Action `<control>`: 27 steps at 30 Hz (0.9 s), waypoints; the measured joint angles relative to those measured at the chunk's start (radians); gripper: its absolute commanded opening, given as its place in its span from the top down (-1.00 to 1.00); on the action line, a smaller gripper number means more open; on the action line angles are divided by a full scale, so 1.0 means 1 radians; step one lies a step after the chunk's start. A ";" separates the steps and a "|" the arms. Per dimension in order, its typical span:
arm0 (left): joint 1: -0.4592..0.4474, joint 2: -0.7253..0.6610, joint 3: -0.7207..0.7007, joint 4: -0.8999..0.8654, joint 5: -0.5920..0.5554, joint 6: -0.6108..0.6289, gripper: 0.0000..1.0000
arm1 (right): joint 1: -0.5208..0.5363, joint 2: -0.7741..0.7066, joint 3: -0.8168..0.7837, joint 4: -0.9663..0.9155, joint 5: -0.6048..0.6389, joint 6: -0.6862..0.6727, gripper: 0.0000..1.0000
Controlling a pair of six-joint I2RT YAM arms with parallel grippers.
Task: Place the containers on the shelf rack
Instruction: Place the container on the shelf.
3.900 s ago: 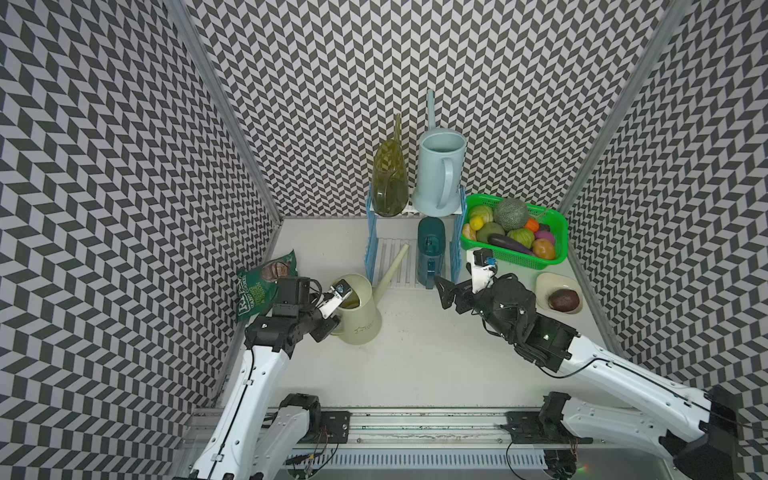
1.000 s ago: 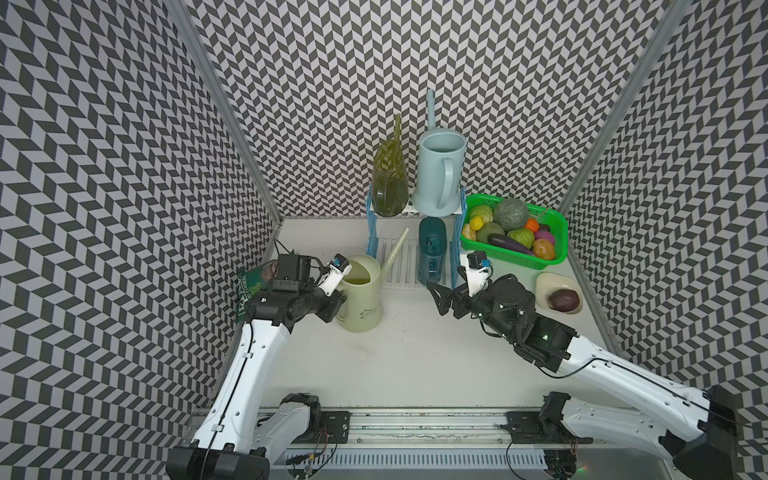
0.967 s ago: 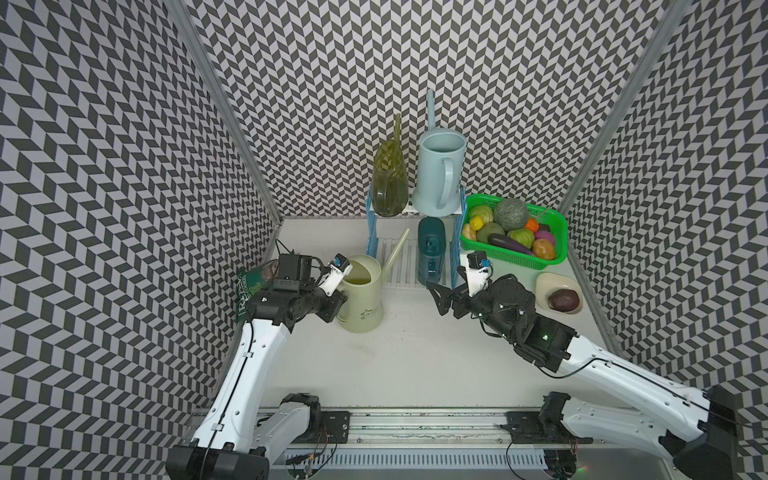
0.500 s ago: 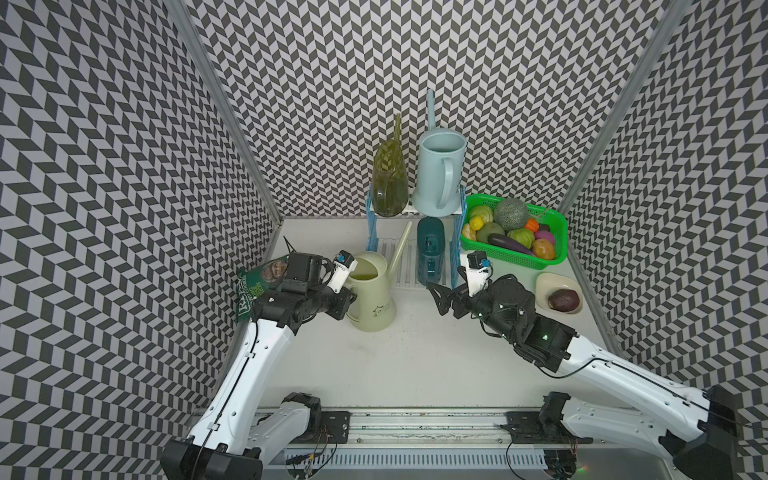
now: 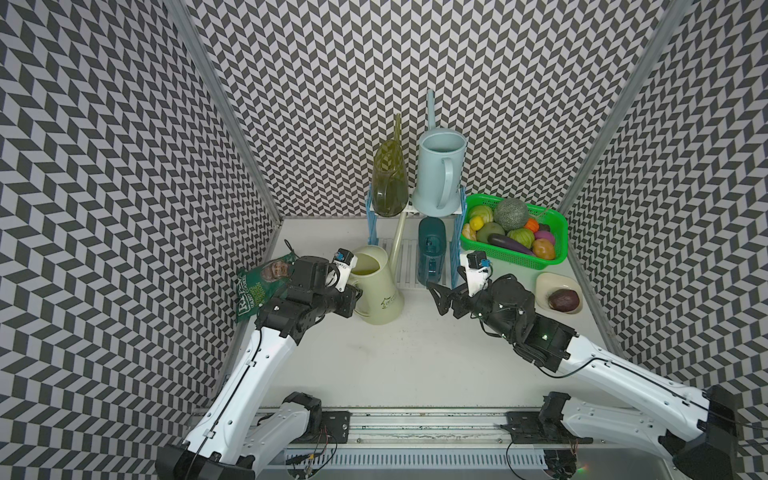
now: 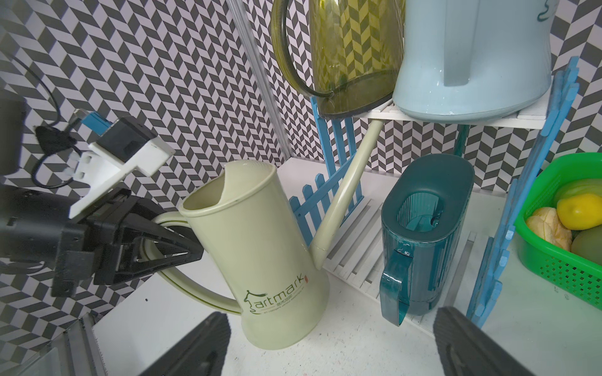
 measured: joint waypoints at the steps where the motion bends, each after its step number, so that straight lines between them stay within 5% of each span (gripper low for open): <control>1: -0.005 0.004 0.000 0.004 -0.003 -0.006 0.84 | 0.000 0.000 0.000 0.000 0.000 0.000 -0.99; 27: -0.122 0.179 0.023 0.116 -0.131 -0.110 0.84 | 0.000 0.000 0.001 -0.001 0.021 0.000 -0.99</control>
